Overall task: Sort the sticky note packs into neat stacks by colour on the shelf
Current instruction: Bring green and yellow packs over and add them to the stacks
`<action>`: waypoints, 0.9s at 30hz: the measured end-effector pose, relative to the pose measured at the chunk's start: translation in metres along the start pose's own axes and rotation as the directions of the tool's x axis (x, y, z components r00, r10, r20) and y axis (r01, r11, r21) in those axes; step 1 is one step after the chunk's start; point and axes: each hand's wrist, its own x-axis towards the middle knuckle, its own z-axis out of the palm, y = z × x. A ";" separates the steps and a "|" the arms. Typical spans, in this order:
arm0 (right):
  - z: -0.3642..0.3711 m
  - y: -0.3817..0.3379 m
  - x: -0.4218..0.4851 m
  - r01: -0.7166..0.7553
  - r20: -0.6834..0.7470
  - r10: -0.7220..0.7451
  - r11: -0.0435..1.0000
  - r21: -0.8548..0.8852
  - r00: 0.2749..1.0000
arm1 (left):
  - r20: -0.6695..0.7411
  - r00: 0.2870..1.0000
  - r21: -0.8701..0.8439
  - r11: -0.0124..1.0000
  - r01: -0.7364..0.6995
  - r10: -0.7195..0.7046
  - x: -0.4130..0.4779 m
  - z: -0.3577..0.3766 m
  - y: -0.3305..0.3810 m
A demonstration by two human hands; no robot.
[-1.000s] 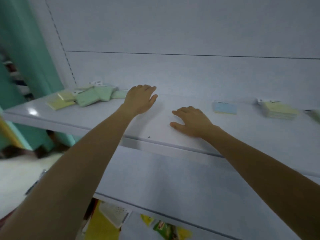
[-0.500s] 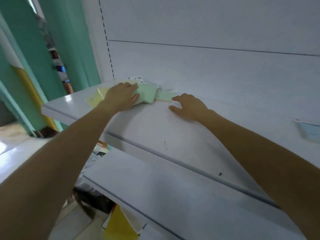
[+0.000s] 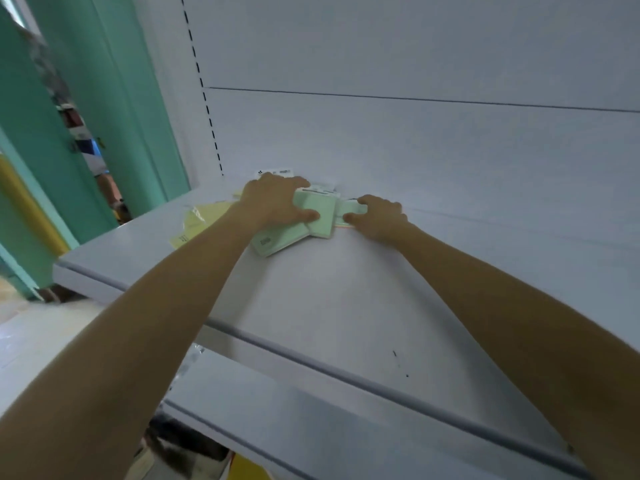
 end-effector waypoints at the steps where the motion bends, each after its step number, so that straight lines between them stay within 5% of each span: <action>1: -0.001 -0.001 0.000 -0.004 0.001 0.004 1.000 0.028 1.000 | 0.003 1.000 -0.033 0.999 -0.006 0.006 0.003 0.000 -0.002; 14: -0.027 0.020 -0.040 -0.064 -0.189 0.115 0.964 0.258 0.975 | -0.192 0.969 -0.360 0.908 -0.216 0.154 0.009 0.003 0.007; 19: -0.039 0.035 -0.061 -0.126 -0.212 0.188 0.953 0.275 0.959 | -0.277 0.954 -0.584 0.769 -0.260 0.112 0.011 0.005 0.015; 27: -0.057 0.083 -0.119 -0.267 -0.185 0.426 0.793 0.548 0.885 | -0.154 0.985 -0.861 0.480 -0.169 0.071 0.014 0.011 0.063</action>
